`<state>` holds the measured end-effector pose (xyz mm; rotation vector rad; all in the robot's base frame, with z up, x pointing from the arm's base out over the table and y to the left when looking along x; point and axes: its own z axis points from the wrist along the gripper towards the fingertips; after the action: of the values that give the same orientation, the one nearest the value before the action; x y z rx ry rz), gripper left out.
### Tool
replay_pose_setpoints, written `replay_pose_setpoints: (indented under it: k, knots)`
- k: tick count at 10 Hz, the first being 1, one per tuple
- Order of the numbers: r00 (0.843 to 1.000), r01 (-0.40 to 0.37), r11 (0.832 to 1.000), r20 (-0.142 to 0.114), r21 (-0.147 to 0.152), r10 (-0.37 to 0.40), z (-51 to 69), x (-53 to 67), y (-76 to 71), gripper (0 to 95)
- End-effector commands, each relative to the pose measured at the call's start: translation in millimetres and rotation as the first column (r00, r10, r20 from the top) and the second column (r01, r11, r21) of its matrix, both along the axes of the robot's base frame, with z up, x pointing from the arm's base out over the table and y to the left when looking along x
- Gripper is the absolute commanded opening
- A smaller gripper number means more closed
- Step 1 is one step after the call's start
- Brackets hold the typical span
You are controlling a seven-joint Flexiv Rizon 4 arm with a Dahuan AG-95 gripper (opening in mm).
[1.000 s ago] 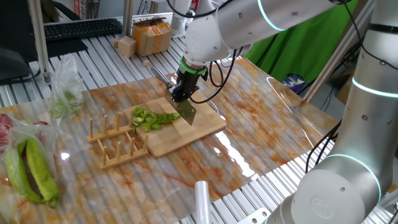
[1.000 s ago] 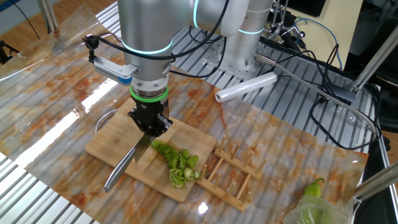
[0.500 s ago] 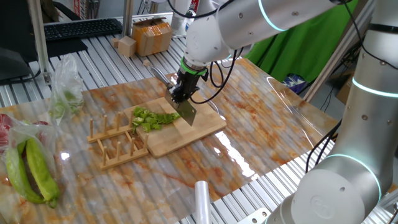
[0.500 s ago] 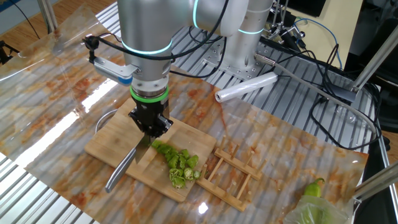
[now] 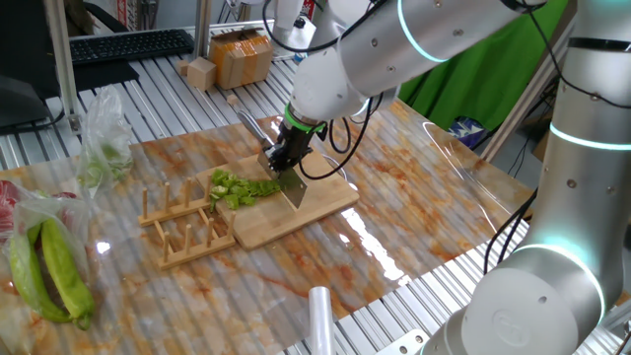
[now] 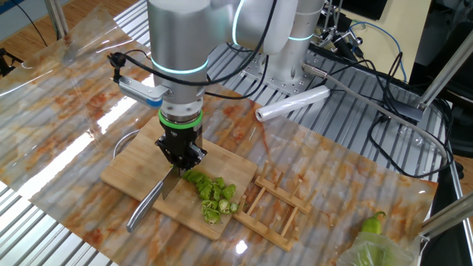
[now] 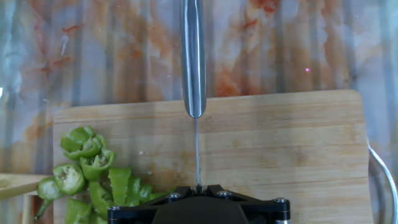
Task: Chop the chili peppers
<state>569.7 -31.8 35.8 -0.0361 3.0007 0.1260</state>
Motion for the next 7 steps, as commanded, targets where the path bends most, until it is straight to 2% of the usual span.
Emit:
replay_pose_setpoints:
  k: [1, 3, 4, 7]
  knots:
    - [1.0, 0.011, 1.0, -0.005, 0.0, -0.011, -7.8, 0.9, 1.3, 0.0]
    - [1.0, 0.018, 1.0, -0.003, 0.001, -0.018, 4.0, -3.3, -0.9, 0.0]
    - [1.0, 0.017, 1.0, 0.015, 0.004, -0.017, 6.0, -3.8, -1.1, 0.0]
    - [0.998, 0.023, 1.0, 0.055, 0.005, -0.023, -3.8, -1.0, 1.7, 0.0]
